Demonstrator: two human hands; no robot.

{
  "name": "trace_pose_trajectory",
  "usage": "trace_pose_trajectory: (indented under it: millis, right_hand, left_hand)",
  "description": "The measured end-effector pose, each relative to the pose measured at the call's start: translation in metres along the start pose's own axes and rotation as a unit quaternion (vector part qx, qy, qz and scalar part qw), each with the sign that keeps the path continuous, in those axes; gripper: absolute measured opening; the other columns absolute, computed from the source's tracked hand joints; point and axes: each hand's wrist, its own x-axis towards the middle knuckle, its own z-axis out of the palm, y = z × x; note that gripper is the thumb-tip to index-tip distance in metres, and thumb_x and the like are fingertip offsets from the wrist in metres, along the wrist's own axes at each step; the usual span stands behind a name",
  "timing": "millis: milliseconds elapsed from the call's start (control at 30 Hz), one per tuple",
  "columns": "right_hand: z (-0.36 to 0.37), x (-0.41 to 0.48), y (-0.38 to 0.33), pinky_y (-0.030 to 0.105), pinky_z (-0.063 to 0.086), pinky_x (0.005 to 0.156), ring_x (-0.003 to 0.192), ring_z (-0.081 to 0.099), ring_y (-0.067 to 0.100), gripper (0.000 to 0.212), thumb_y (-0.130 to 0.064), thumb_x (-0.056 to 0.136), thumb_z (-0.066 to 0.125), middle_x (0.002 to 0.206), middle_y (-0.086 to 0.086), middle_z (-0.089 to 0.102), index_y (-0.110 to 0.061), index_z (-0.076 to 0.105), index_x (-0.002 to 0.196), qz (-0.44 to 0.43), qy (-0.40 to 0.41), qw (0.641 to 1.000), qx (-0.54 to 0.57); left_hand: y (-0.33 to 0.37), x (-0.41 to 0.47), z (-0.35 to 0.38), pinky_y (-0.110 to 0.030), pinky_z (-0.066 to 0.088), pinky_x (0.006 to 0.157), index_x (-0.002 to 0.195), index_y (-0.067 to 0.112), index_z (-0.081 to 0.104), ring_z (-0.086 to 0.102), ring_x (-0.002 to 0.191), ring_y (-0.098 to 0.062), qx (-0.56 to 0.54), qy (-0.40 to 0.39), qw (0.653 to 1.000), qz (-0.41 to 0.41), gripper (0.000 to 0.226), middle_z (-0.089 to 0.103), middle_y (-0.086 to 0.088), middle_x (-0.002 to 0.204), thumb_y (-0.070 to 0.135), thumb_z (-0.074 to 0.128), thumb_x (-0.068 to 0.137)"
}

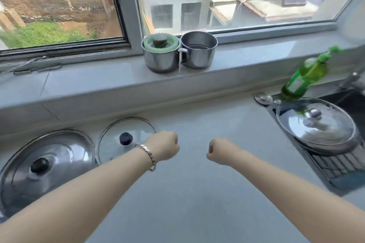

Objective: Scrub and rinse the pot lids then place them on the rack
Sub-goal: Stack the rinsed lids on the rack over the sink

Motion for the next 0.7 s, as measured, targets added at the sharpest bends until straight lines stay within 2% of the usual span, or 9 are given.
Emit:
trace_pose_trajectory:
  millis: [100, 233, 400, 567, 700]
  right_hand:
    - [-0.017, -0.033, 0.097, 0.026, 0.042, 0.070, 0.090, 0.058, 0.023, 0.023, -0.025, 0.087, 0.050, 0.106, 0.005, 0.065, -0.014, 0.063, 0.102, 0.022, 0.015, 0.999, 0.019]
    - [-0.043, -0.072, 0.217, 0.030, 0.047, 0.075, 0.099, 0.060, 0.024, 0.024, -0.024, 0.087, 0.049, 0.108, 0.003, 0.065, -0.014, 0.065, 0.101, 0.039, 0.051, 0.998, 0.016]
    - [-0.077, -0.101, 0.360, 0.028, 0.047, 0.076, 0.097, 0.059, 0.023, 0.015, -0.025, 0.088, 0.048, 0.106, 0.002, 0.064, -0.022, 0.062, 0.093, 0.058, 0.084, 0.994, 0.025]
    - [-0.100, -0.099, 0.452, 0.028, 0.044, 0.075, 0.101, 0.058, 0.023, 0.020, -0.025, 0.090, 0.047, 0.110, 0.001, 0.062, -0.022, 0.063, 0.102, 0.083, 0.099, 0.991, 0.040]
    - [-0.109, -0.075, 0.502, 0.029, 0.045, 0.078, 0.098, 0.059, 0.024, 0.009, -0.026, 0.087, 0.049, 0.108, 0.003, 0.063, -0.023, 0.057, 0.088, 0.104, 0.089, 0.989, 0.057]
  left_hand:
    - [0.095, 0.012, 0.003, -0.025, 0.037, 0.076, 0.113, 0.017, 0.059, 0.056, 0.107, -0.026, -0.001, 0.007, 0.999, 0.038, 0.028, 0.060, -0.004, 0.118, 0.022, 0.041, 0.092]
    - [0.213, 0.029, 0.009, -0.025, 0.035, 0.071, 0.113, 0.016, 0.059, 0.057, 0.105, -0.026, 0.005, 0.028, 0.998, 0.060, 0.028, 0.061, -0.004, 0.116, 0.023, 0.041, 0.093]
    - [0.359, 0.053, 0.019, -0.026, 0.038, 0.070, 0.111, 0.015, 0.060, 0.060, 0.094, -0.024, -0.003, 0.052, 0.996, 0.075, 0.027, 0.064, -0.004, 0.109, 0.022, 0.041, 0.092]
    - [0.443, 0.084, 0.031, -0.028, 0.045, 0.072, 0.106, 0.015, 0.060, 0.060, 0.093, -0.023, -0.009, 0.056, 0.995, 0.080, 0.025, 0.062, -0.002, 0.099, 0.021, 0.041, 0.092]
    - [0.473, 0.127, 0.034, -0.030, 0.051, 0.081, 0.125, 0.020, 0.053, 0.059, 0.101, -0.019, -0.047, 0.059, 0.994, 0.073, 0.035, 0.060, -0.001, 0.119, 0.022, 0.042, 0.092]
